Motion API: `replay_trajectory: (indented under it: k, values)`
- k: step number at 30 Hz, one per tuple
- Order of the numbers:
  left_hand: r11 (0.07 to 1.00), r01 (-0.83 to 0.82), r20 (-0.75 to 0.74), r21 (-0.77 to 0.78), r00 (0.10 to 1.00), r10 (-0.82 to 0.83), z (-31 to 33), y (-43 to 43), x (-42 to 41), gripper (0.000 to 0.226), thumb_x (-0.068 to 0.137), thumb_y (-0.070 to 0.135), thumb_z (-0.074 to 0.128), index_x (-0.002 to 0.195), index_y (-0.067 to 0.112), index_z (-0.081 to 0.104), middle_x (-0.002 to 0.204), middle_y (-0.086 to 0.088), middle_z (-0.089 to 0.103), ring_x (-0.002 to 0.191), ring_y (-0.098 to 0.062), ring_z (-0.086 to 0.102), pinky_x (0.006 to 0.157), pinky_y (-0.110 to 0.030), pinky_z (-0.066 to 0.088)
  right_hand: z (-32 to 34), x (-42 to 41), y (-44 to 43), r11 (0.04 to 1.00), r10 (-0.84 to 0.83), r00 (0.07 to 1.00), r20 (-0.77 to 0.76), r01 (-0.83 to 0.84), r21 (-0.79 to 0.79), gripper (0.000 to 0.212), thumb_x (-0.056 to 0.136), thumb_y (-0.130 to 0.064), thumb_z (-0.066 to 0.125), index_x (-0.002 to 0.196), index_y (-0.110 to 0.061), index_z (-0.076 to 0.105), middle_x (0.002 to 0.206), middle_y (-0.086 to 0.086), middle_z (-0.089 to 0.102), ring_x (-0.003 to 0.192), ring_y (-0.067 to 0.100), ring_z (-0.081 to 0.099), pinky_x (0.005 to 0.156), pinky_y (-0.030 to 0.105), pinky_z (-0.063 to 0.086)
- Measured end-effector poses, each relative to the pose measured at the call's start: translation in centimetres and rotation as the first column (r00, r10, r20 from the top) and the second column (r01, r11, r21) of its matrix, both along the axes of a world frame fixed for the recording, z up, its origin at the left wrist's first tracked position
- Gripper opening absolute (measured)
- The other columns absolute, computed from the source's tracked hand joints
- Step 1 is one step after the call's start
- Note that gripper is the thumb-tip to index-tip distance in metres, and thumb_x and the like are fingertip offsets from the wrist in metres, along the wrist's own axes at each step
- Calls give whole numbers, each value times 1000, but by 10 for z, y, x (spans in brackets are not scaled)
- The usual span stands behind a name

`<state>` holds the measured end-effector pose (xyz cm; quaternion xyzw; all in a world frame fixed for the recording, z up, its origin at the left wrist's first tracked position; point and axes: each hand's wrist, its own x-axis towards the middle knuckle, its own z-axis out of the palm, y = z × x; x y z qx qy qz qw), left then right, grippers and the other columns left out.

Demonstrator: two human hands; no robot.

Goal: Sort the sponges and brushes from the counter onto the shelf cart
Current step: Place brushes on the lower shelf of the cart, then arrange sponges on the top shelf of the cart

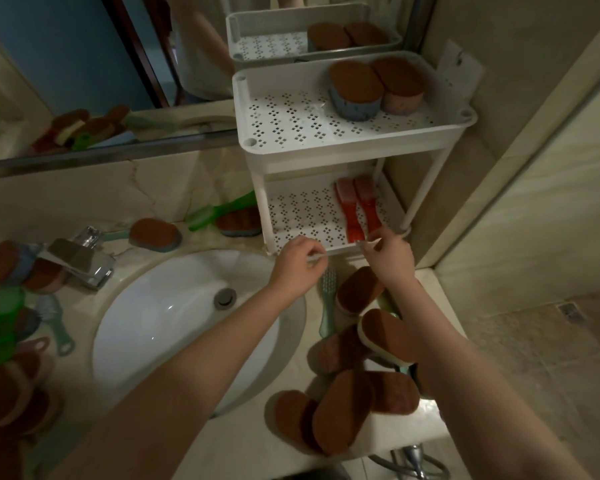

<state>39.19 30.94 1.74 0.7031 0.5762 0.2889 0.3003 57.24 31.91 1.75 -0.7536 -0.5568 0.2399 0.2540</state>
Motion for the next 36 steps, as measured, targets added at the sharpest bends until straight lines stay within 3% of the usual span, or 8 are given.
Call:
replay_trajectory:
  k: [4,8,14,18,22,26,29,36]
  values:
    - [967,85,-12,-239,996,-90,-16,-27,7,22,85,21,65,102,7,65,109,-9,62,94,-20,60,80,-26,46,-12,15,-36,950,247,969,4,-242,-196,31,80,-36,69,106,-20,63,95,-3,62,90,18,59,75,27,44]
    - [852,119,-77,-510,980,-183,-41,-51,7,43,84,31,67,119,9,58,122,-8,57,108,-23,57,89,-31,46,-21,23,-66,816,463,880,101,-380,-435,75,63,-49,75,129,-24,51,126,4,57,116,26,53,95,39,46]
    - [856,124,-58,-501,983,-176,-50,-69,6,36,84,31,67,112,9,60,105,-3,55,98,-16,54,80,-23,40,-25,16,-85,785,558,796,234,-416,-458,68,75,-30,71,137,-22,43,126,9,55,116,28,52,93,36,47]
    - [836,151,-16,-527,982,-187,-45,-80,1,23,81,31,69,93,15,58,85,4,54,84,-15,54,66,-21,42,-15,8,-85,890,426,876,227,-361,-278,48,77,-33,70,120,-17,56,112,10,63,101,28,58,81,35,48]
    - [766,205,47,-610,974,-223,-38,-98,7,46,75,40,74,109,16,55,100,-1,55,87,-13,55,70,-22,45,-2,4,-82,984,165,985,42,-161,-71,52,75,-32,75,120,-14,57,109,7,63,100,26,58,76,28,41]
    - [750,238,-163,-617,893,-419,-37,-116,20,84,63,61,73,128,19,41,129,-4,45,112,-22,51,95,-38,46,6,-1,-88,999,-35,989,-146,32,-20,59,77,-36,75,128,-17,54,119,5,61,108,23,57,83,30,45]
    - [774,235,-353,-588,786,-507,-37,-128,28,105,50,76,67,132,22,30,142,-7,34,124,-31,45,97,-47,44,9,-3,-96,997,-81,979,-185,76,-30,59,77,-38,74,129,-19,53,121,5,60,107,22,56,81,30,46]
    - [801,234,-452,-550,724,-522,-32,-153,37,100,61,59,75,136,16,23,139,-12,32,129,-34,35,98,-46,39,14,-9,-115,988,-154,958,-240,149,-37,62,79,-38,74,131,-18,48,124,5,58,106,20,56,77,26,44]
